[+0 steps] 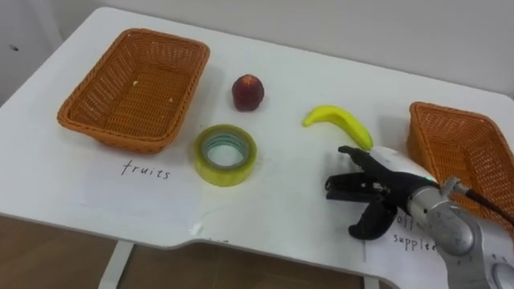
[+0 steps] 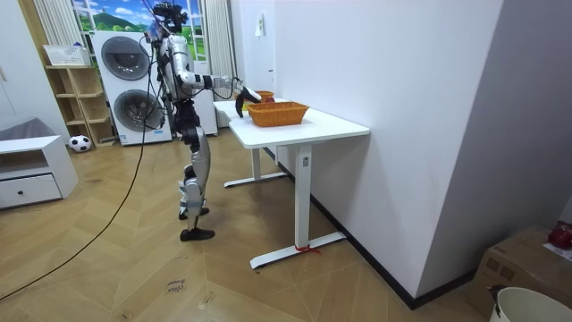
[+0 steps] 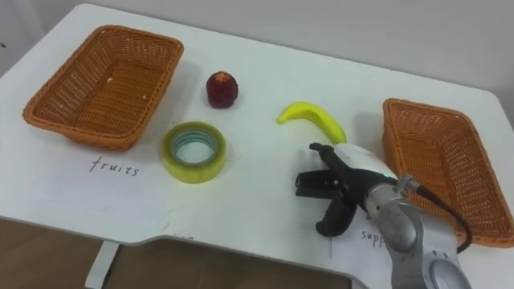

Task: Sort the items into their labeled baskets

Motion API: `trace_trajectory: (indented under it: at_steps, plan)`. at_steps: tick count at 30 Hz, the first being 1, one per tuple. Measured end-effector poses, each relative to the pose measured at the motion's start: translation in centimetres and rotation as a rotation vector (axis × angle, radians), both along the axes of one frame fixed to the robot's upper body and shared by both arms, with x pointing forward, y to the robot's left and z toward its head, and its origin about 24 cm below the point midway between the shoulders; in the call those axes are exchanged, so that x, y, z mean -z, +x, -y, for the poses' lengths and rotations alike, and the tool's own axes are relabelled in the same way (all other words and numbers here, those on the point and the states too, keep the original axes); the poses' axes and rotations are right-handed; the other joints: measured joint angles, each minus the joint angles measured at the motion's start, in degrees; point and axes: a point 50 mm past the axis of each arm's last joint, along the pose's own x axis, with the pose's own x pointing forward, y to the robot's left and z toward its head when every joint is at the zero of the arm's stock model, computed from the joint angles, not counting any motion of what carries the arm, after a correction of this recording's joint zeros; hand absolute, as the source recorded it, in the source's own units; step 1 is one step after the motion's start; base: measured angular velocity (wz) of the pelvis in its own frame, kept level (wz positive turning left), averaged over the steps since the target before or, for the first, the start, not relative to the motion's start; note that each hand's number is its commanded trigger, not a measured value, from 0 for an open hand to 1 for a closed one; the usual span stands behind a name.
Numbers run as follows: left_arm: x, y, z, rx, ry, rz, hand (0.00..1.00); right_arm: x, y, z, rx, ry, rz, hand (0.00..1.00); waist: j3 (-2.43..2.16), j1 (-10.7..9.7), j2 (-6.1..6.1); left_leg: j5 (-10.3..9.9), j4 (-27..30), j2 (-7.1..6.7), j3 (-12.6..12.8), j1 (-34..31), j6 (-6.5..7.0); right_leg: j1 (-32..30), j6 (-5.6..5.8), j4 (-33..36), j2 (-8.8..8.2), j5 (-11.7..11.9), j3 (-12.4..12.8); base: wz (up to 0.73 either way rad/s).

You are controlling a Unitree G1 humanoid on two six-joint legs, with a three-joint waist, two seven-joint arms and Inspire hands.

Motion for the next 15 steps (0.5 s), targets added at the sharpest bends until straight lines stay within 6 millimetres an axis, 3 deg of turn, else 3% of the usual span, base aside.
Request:
trace_trajectory:
  at_steps: [2, 6, 15]
  plan:
    - [0.0, 0.1, 0.0, 0.001, -0.001, -0.001, 0.0, 0.6, 0.0, 0.3, 0.012, -0.002, -0.027, 0.0, 0.19, 0.1, -0.67, 0.0, 0.0, -0.02, -0.2, 0.9, 0.0, 0.9, 0.0, 0.0, 0.0, 0.0, 0.2, 0.07]
    - [0.0, 0.1, -0.1, 0.0, 0.0, -0.003, 0.0, 0.7, 0.3, 0.3, 0.012, -0.004, -0.036, 0.0, 0.25, 0.2, -0.63, 0.0, 0.0, -0.05, -0.2, 1.2, 0.01, 1.2, 0.0, -0.1, 0.02, 0.0, 1.2, 0.01]
    - [0.0, 0.2, 0.0, 0.0, 0.003, -0.003, 0.0, 0.4, 1.3, 0.4, 0.016, -0.005, -0.029, 0.0, 0.8, 0.3, 0.88, 0.0, -0.1, 0.09, -0.4, 0.6, -0.11, 1.2, -0.07, -0.9, 0.32, 0.0, 0.9, -0.01]
